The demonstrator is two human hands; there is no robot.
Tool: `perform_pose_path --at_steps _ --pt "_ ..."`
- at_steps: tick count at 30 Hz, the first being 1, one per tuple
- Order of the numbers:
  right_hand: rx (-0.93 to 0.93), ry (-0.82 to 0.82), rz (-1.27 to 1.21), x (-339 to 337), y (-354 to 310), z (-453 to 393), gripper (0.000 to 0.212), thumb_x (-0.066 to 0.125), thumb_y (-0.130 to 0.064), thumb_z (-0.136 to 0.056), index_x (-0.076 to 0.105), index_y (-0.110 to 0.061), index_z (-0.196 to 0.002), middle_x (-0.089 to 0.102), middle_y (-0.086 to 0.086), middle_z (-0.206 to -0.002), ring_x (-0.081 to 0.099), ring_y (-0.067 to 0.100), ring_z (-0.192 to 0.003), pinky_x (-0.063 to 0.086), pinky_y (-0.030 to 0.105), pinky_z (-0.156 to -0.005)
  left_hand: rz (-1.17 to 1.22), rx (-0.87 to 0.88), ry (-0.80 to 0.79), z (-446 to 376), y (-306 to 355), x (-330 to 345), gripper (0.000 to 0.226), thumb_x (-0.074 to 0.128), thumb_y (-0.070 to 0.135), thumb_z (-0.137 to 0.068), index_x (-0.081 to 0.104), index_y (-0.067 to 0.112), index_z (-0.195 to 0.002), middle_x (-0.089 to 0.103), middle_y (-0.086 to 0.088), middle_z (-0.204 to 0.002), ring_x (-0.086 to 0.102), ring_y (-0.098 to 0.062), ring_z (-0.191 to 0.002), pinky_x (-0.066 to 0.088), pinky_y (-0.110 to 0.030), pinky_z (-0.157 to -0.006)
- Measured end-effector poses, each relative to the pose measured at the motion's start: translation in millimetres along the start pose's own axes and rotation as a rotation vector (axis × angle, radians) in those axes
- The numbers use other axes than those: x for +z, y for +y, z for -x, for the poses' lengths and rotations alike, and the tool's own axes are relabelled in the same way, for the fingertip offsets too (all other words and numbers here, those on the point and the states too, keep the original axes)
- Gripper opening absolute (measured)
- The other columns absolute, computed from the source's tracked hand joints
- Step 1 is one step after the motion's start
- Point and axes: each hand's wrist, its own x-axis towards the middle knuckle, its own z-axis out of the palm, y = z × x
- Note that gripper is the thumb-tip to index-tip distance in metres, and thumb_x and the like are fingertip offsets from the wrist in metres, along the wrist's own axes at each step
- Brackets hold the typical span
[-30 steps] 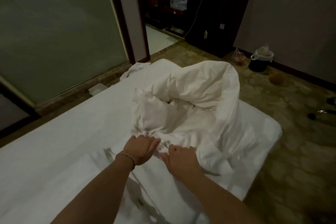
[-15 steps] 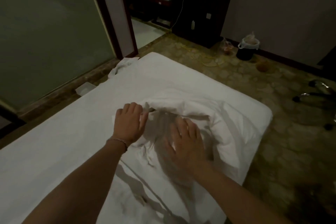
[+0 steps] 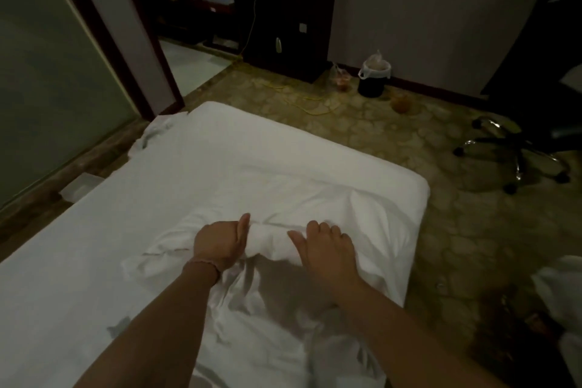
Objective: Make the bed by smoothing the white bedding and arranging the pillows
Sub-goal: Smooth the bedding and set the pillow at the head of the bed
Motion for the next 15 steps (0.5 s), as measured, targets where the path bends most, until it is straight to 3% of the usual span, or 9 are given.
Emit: perform_pose_path --at_steps 4,6,10,13,15 --pt "-0.06 -0.152 -0.035 -6.0 -7.2 27.1 0.069 0.015 -0.063 -0.096 0.057 -0.018 -0.066 0.059 0.004 -0.055 0.06 0.023 -0.045 0.039 0.027 -0.044 -0.06 0.031 0.017 15.9 -18.4 -6.1 0.072 0.01 0.053 -0.102 0.072 0.017 -0.091 0.072 -0.009 -0.088 0.067 -0.029 -0.084 0.05 -0.035 -0.074" --pt "-0.081 -0.169 -0.072 -23.7 -22.0 39.8 0.067 0.017 -0.063 -0.096 0.056 -0.019 -0.063 0.056 0.001 -0.051 0.057 0.021 -0.04 0.036 0.026 -0.042 -0.067 0.054 0.054 27.3 -32.4 -17.2 0.072 0.012 0.053 -0.103 0.072 0.018 -0.084 0.071 -0.01 -0.083 0.067 -0.03 -0.08 0.049 -0.035 -0.071" --pt "-0.127 -0.214 -0.117 -47.6 -53.9 77.4 0.076 -0.001 -0.065 -0.096 0.057 -0.022 -0.073 0.059 0.0 -0.061 0.061 0.02 -0.051 0.034 0.03 -0.048 -0.035 0.108 0.18 64.4 -61.7 -27.9 0.085 -0.005 0.062 -0.087 0.065 0.02 -0.064 0.064 -0.006 -0.063 0.064 -0.03 -0.063 0.045 -0.032 -0.058" --pt "-0.158 -0.29 -0.131 -50.6 -74.9 116.6 0.075 0.003 -0.062 -0.1 0.054 -0.023 -0.061 0.052 -0.002 -0.05 0.054 0.017 -0.038 0.032 0.026 -0.039 -0.011 0.116 0.179 103.1 -80.9 -18.2 0.078 -0.005 0.062 -0.086 0.058 0.022 -0.06 0.062 0.001 -0.058 0.062 -0.027 -0.057 0.044 -0.031 -0.055" --pt "-0.182 -0.264 -0.084 -38.5 -83.1 145.2 0.073 0.008 -0.059 -0.102 0.053 -0.023 -0.058 0.05 -0.002 -0.048 0.051 0.017 -0.036 0.034 0.025 -0.035 -0.023 0.14 0.168 125.6 -91.6 -2.7 0.075 0.004 0.061 -0.091 0.062 0.021 -0.065 0.065 0.001 -0.061 0.063 -0.025 -0.057 0.041 -0.029 -0.051"
